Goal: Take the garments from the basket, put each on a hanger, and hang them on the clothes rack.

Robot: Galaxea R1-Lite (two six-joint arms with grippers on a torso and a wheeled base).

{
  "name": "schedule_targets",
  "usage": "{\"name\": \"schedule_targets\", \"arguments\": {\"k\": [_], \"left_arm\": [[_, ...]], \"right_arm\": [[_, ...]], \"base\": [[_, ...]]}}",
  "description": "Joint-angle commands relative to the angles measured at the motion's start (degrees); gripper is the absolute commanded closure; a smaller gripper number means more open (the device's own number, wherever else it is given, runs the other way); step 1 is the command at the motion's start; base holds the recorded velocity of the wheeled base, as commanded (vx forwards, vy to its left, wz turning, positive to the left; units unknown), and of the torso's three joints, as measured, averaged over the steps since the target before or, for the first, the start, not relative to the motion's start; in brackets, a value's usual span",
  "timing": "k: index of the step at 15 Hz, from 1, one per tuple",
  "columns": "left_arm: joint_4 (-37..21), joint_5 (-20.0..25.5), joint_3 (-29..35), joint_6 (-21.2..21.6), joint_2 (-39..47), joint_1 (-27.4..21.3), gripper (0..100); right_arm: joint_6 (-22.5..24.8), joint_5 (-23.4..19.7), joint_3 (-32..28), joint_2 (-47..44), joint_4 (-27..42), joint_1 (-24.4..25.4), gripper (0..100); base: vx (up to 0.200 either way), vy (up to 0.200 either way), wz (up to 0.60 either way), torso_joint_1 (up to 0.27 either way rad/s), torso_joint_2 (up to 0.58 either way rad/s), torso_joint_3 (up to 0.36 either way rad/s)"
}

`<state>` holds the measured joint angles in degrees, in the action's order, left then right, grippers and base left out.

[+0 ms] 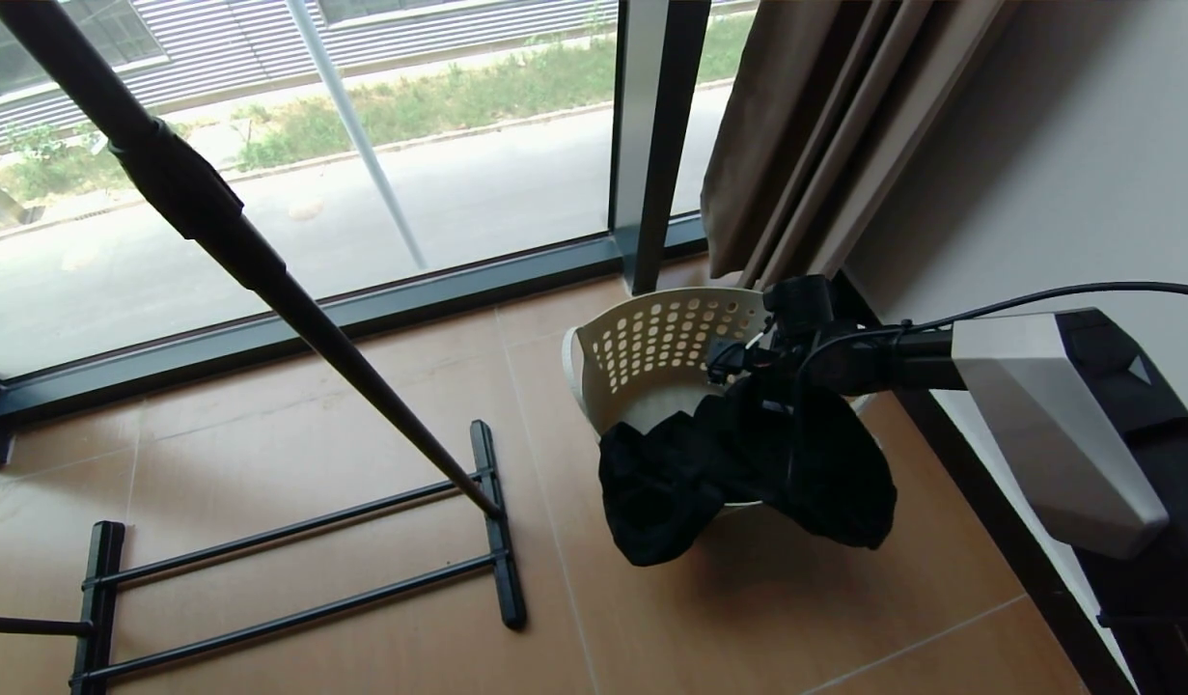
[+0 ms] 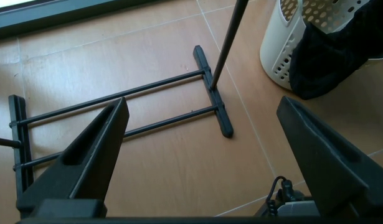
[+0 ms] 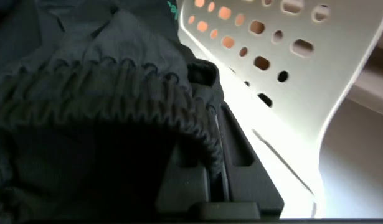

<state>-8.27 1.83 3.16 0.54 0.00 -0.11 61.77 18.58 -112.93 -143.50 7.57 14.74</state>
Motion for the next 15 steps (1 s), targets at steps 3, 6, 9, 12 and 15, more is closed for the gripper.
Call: {"name": "schedule_targets", "arguments": {"k": [3, 6, 9, 12, 15], "left_arm": [[0.00, -0.07, 0.01, -0.01, 0.00, 0.02, 0], [0.00, 0.02, 0.01, 0.08, 0.00, 0.02, 0], [0.00, 0.19, 0.01, 0.17, 0.00, 0.02, 0], [0.00, 0.11, 0.01, 0.08, 0.00, 0.02, 0], [0.00, 0.19, 0.01, 0.08, 0.00, 0.02, 0]], "right_arm": [[-1.83, 0.05, 13.44, 15.70, 0.08, 1.35, 100], [-5.34, -0.03, 25.83, 28.53, -0.01, 1.70, 100], [-13.78, -1.88, 42.27, 45.85, -0.71, 3.63, 100], [-22.04, -9.61, 53.61, 56.40, -0.89, 3.63, 100], [-29.07, -13.39, 62.75, 61.14, -5.37, 3.63, 100]], "base": [[0.000, 0.000, 0.00, 0.000, 0.00, 0.000], [0.000, 0.000, 0.00, 0.000, 0.00, 0.000], [0.000, 0.000, 0.00, 0.000, 0.00, 0.000], [0.000, 0.000, 0.00, 0.001, 0.00, 0.028], [0.000, 0.000, 0.00, 0.004, 0.00, 0.168]]}}
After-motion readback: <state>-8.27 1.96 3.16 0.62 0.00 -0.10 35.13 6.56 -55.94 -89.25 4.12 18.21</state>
